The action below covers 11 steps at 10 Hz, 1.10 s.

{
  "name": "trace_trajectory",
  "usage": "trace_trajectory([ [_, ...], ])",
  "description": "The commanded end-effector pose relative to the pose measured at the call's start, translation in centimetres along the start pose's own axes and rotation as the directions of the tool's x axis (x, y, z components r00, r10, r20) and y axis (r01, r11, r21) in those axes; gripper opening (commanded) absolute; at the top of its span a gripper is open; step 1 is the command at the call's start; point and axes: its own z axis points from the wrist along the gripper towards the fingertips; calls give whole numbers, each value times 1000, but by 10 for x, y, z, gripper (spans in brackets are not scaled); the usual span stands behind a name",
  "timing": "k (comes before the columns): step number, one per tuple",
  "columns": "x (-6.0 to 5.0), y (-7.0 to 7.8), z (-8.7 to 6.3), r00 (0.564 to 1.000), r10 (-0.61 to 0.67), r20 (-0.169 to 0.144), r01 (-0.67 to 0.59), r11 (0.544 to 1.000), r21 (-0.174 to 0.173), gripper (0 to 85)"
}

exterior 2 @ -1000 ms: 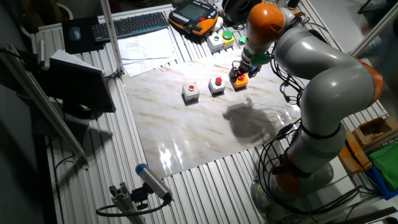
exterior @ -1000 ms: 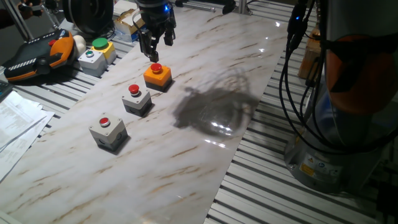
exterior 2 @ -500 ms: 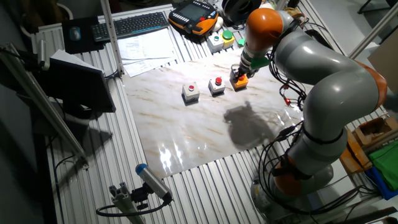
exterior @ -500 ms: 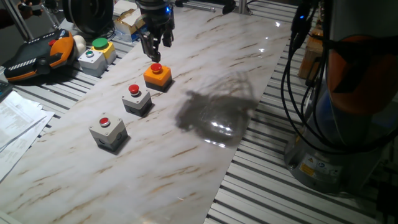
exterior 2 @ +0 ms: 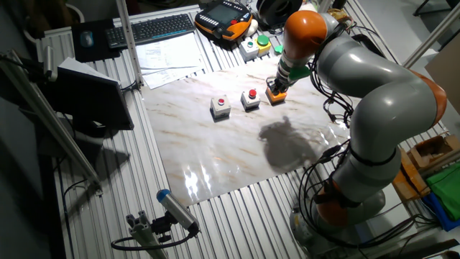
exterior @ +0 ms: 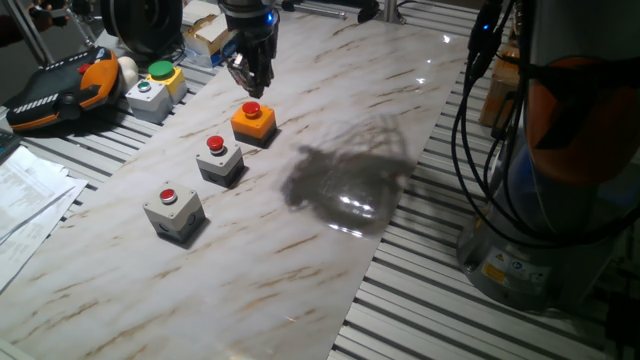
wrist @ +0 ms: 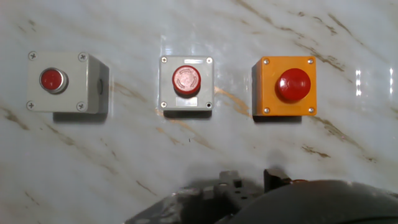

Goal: Press three buttons from left to right in sequence

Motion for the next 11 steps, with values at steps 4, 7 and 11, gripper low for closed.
trace_trajectory([
  [4,-2,1,7,1000,3,6,-3,1000,-3,7],
  [7,-5,2,17,1000,6,14,-6,1000,-10,7],
  [11,-13,-4,23,1000,22,14,-22,1000,-14,7],
])
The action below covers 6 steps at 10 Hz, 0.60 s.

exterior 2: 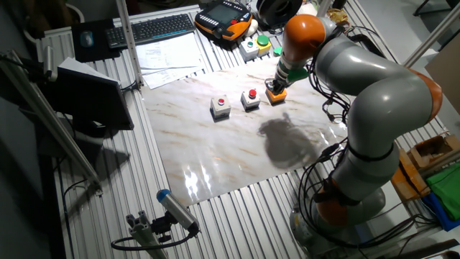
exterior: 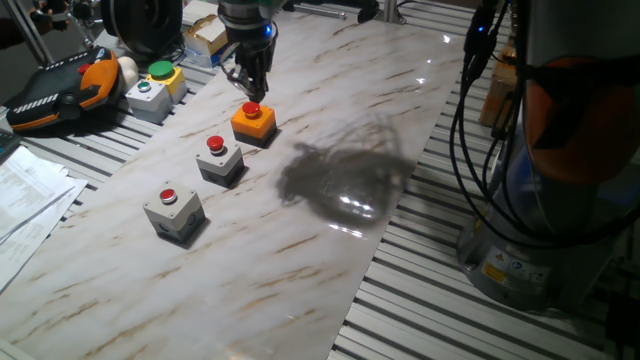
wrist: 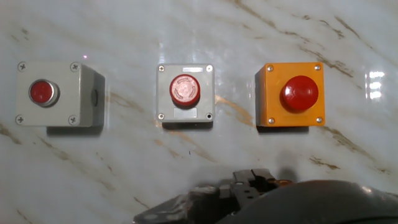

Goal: Press three buttons from left to right in sequence

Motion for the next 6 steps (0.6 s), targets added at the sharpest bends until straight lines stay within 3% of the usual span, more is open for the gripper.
trace_trajectory([
  [1,-2,-1,1,1000,10,-6,-10,1000,-8,7],
  [3,-4,-1,3,999,43,-8,-43,999,1,7],
  [5,-7,-1,1,998,60,1,-60,996,62,7],
  [6,-10,-2,1,997,78,2,-78,995,70,7],
])
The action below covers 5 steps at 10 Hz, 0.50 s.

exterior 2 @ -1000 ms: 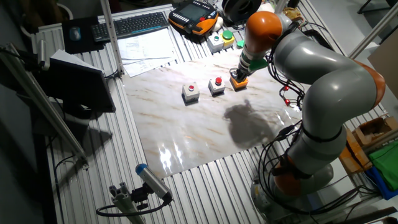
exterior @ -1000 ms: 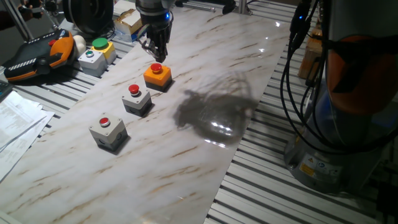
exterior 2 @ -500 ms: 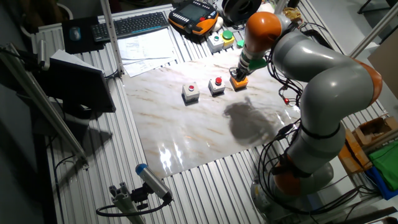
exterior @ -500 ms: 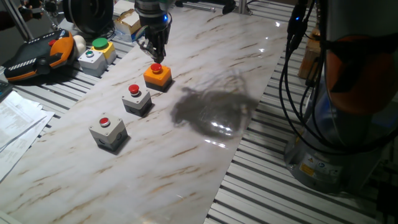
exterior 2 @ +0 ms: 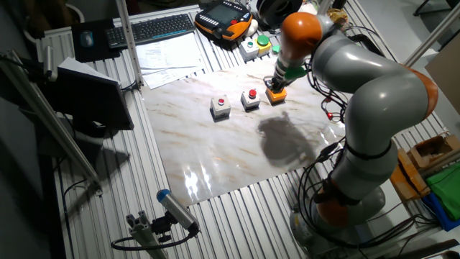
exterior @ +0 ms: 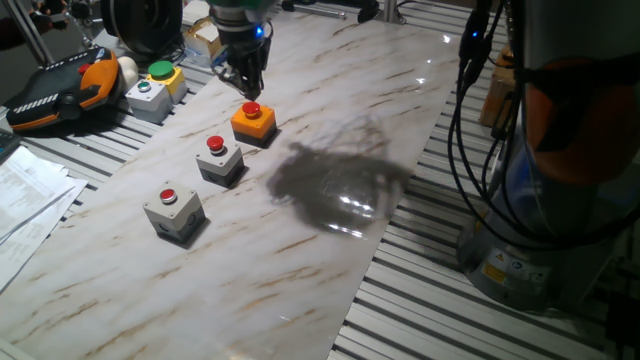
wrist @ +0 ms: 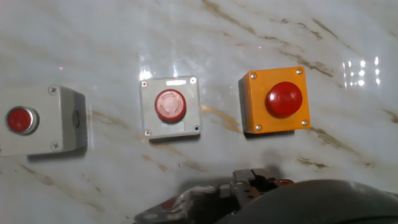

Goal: Press three buttons from left to right in sequence

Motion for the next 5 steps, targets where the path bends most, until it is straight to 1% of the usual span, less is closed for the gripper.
trace_trajectory([
  [1,-3,-1,1,1000,21,-8,-21,1000,-17,7],
  [2,-7,-3,2,999,42,-20,-43,999,-32,7],
  [3,-11,-7,2,999,48,-25,-49,998,-36,7],
  [4,-14,-10,5,998,51,-20,-52,998,-35,7],
  [5,-14,-10,9,999,50,-16,-51,998,-39,7],
])
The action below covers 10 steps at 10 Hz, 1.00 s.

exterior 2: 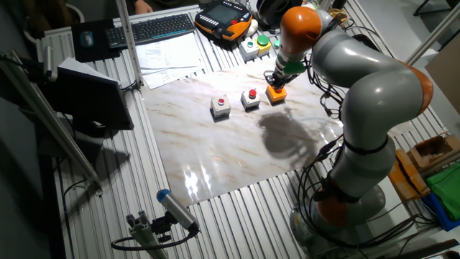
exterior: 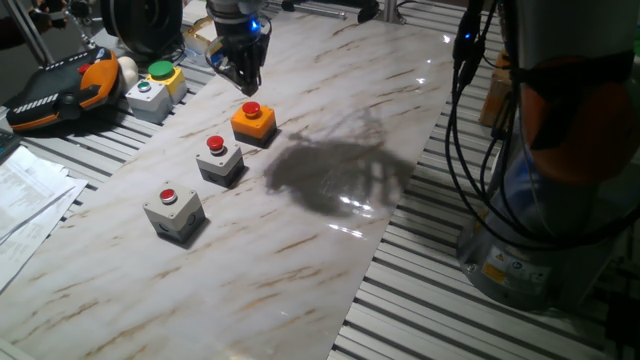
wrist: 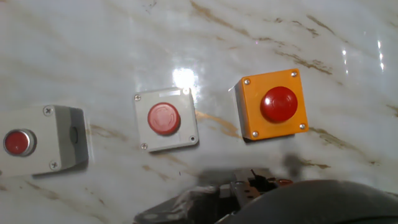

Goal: Press three buttons from left to right in sequence

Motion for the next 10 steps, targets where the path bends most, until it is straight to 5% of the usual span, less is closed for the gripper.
trace_trajectory([
  [1,-1,-1,3,1000,1,-2,-1,1000,-17,7],
  [3,-8,-9,6,1000,-13,-26,11,998,-58,7],
  [7,-15,-12,11,999,-47,-26,46,998,-45,7],
  [8,-15,-12,11,999,-44,-28,42,996,-74,7],
  [10,-15,-12,11,998,-61,1,61,996,-71,7],
])
